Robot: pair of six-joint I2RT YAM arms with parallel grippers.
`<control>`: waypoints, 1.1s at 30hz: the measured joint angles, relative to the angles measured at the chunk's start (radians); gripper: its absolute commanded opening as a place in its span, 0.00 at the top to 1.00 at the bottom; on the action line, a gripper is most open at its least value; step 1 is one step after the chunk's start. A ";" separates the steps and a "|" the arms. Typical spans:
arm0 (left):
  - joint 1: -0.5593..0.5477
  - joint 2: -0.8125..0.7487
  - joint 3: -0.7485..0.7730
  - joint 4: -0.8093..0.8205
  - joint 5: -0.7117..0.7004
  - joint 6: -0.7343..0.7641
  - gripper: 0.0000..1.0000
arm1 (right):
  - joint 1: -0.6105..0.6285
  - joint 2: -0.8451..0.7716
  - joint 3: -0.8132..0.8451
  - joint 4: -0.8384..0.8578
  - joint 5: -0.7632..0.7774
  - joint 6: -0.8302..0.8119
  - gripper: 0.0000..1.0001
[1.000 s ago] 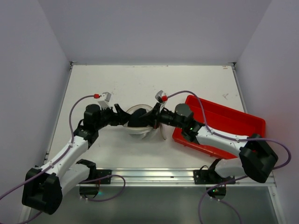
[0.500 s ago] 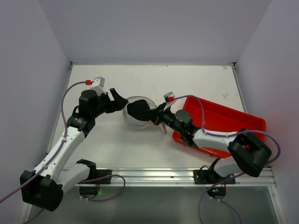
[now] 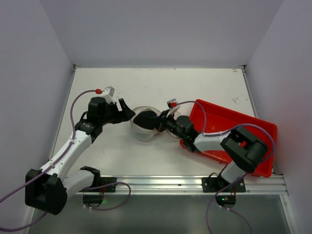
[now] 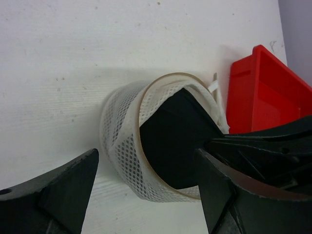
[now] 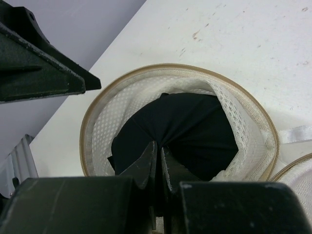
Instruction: Unzip the laundry bag and remove the bra
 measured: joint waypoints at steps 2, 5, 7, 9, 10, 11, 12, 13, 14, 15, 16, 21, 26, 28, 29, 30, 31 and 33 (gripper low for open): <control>0.000 -0.015 -0.015 0.011 0.026 0.000 0.22 | 0.000 0.006 0.006 0.004 0.003 0.006 1.00; 0.000 -0.048 -0.059 0.029 0.050 0.001 0.23 | 0.000 0.016 0.022 0.004 0.008 0.013 1.00; 0.000 -0.066 -0.097 0.042 0.064 0.001 0.23 | 0.000 0.018 0.031 0.003 0.016 0.016 1.00; 0.000 -0.068 -0.126 0.052 0.075 0.000 0.23 | 0.000 0.023 0.040 0.005 0.020 0.023 1.00; 0.000 -0.064 -0.136 0.058 0.080 0.000 0.23 | 0.000 0.027 0.044 0.005 0.021 0.026 1.00; 0.000 -0.058 -0.141 0.060 0.086 0.000 0.23 | 0.000 0.031 0.046 0.006 0.021 0.029 1.00; 0.000 -0.050 -0.143 0.068 0.092 0.000 0.23 | 0.000 0.034 0.046 0.006 0.022 0.032 1.00; 0.000 -0.045 -0.144 0.072 0.096 0.000 0.23 | 0.000 0.036 0.046 0.006 0.022 0.034 1.00; 0.000 -0.040 -0.144 0.080 0.099 0.000 0.23 | 0.000 0.037 0.047 0.006 0.022 0.035 1.00; 0.000 -0.039 -0.145 0.090 0.102 -0.001 0.23 | 0.000 0.038 0.047 0.006 0.022 0.037 1.00; 0.000 -0.039 -0.145 0.097 0.105 -0.002 0.23 | 0.000 0.039 0.047 0.006 0.022 0.038 1.00; 0.000 -0.039 -0.145 0.132 0.109 -0.014 0.25 | 0.000 0.048 0.052 0.008 0.021 0.041 1.00; 0.000 -0.012 -0.145 0.149 0.111 -0.037 0.46 | 0.001 0.049 0.064 0.008 0.019 0.041 1.00; 0.000 -0.001 -0.145 0.149 0.113 -0.046 0.62 | 0.002 0.049 0.066 0.008 0.019 0.041 1.00; 0.000 0.000 -0.145 0.148 0.114 -0.052 0.68 | 0.002 0.049 0.066 0.007 0.020 0.041 1.00; 0.000 0.000 -0.145 0.149 0.113 -0.052 0.75 | 0.001 0.049 0.066 0.006 0.020 0.041 1.00; 0.000 0.000 -0.145 0.150 0.113 -0.054 0.88 | 0.001 0.049 0.067 0.005 0.020 0.042 1.00; 0.000 0.000 -0.147 0.154 0.111 -0.057 1.00 | 0.001 0.049 0.072 0.002 0.020 0.049 1.00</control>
